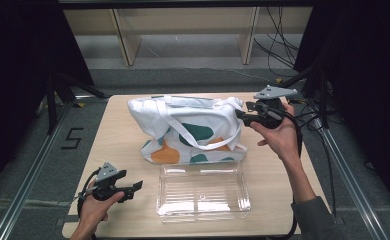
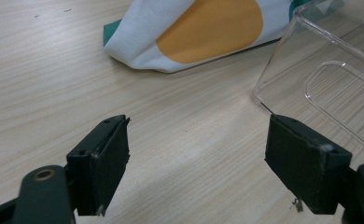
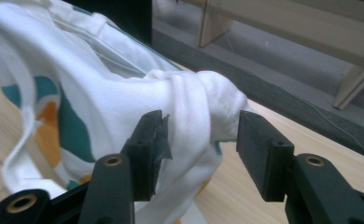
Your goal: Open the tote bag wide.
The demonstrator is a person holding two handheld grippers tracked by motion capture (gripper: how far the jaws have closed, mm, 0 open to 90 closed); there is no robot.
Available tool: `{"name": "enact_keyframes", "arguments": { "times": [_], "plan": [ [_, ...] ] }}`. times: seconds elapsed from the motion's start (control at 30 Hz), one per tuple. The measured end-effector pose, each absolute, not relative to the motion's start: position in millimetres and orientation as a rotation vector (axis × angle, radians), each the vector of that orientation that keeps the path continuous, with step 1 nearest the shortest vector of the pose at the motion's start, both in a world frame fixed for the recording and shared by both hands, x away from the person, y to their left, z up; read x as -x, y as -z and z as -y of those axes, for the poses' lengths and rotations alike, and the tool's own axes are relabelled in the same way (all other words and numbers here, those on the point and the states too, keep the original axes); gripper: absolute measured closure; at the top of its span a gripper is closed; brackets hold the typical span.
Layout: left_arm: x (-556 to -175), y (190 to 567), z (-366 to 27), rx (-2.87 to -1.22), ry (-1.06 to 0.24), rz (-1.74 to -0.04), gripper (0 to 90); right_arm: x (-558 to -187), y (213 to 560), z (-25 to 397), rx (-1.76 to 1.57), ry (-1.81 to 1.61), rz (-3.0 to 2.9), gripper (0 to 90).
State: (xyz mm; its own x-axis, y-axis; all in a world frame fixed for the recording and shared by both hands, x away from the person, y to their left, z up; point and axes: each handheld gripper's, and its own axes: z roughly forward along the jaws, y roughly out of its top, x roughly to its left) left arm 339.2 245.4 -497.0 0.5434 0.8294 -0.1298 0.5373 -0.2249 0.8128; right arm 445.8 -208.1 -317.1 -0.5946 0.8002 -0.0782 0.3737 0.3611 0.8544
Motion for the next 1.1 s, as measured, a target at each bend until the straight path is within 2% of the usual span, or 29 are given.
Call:
{"name": "enact_keyframes", "arguments": {
  "times": [0.1, 0.17, 0.2, 0.23, 0.3, 0.57, 0.8, 1.1],
  "plan": [
    [-340.7, 496.2, -245.6, -1.875, -0.404, -1.105, 20.3, -454.6, 316.0, 204.7, -1.041, -1.109, -2.153, 59.5],
    [-340.5, 495.6, -245.6, -1.873, -0.404, -1.108, 20.4, -457.4, 316.7, 204.4, -1.004, -1.082, -2.189, 72.7],
    [-340.6, 494.9, -245.7, -1.862, -0.399, -1.106, 20.4, -457.4, 316.7, 204.4, -1.004, -1.082, -2.189, 72.7],
    [-340.7, 494.2, -246.9, -1.861, -0.393, -1.104, 20.4, -454.8, 317.0, 205.1, -0.955, -1.046, -2.197, 82.2],
    [-341.1, 494.9, -247.0, -1.853, -0.387, -1.104, 20.3, -446.7, 314.1, 206.9, -0.909, -1.043, -2.153, 86.0],
    [-342.6, 486.1, -244.2, -1.794, -0.319, -1.106, 21.6, -410.0, 302.7, 222.6, -0.773, -1.063, -2.141, 88.0],
    [-349.0, 435.6, -220.9, -1.782, -0.281, -0.951, 27.3, -381.8, 306.0, 228.1, -0.721, -1.134, -2.102, 88.0],
    [-374.3, 388.6, -189.6, -1.81, -0.217, -0.864, 29.6, -377.0, 331.3, 225.3, -0.71, -1.172, -2.131, 88.0]
  ]
}}
